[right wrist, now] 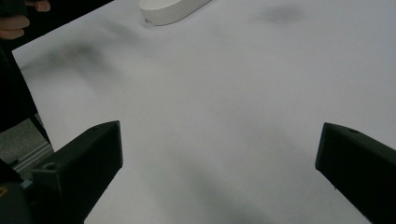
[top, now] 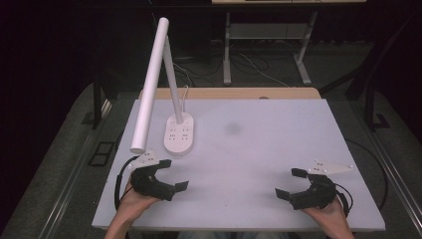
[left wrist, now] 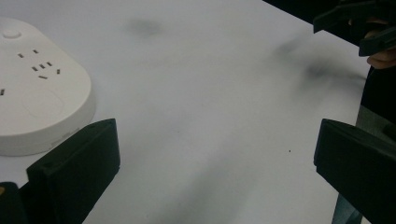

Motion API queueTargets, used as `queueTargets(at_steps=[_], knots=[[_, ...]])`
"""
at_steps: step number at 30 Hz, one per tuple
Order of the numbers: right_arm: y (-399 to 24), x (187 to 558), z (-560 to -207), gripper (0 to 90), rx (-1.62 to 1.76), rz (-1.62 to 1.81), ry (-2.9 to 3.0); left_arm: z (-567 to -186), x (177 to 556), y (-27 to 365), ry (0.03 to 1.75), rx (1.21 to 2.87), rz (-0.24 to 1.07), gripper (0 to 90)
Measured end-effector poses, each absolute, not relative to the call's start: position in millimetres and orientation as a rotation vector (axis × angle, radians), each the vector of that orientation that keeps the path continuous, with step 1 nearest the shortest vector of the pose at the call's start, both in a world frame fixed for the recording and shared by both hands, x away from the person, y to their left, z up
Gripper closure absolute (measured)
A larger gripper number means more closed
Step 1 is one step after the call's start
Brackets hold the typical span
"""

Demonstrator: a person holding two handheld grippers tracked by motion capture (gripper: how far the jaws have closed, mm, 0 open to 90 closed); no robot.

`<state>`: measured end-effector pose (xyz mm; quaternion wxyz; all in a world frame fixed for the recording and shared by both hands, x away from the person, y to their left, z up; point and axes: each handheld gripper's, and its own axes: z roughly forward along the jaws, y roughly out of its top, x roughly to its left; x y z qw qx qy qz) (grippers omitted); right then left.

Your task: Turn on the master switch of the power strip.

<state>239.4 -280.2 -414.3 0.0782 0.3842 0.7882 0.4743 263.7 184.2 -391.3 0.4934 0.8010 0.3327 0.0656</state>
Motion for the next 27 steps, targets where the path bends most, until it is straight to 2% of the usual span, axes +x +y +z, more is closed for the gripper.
queueTargets(at_steps=[27], knots=[[-281, 239, -415, 0.0, 1.163, 1.410, 2.362, -365, 298, 209, 0.863, 1.951, 0.193, 0.0]])
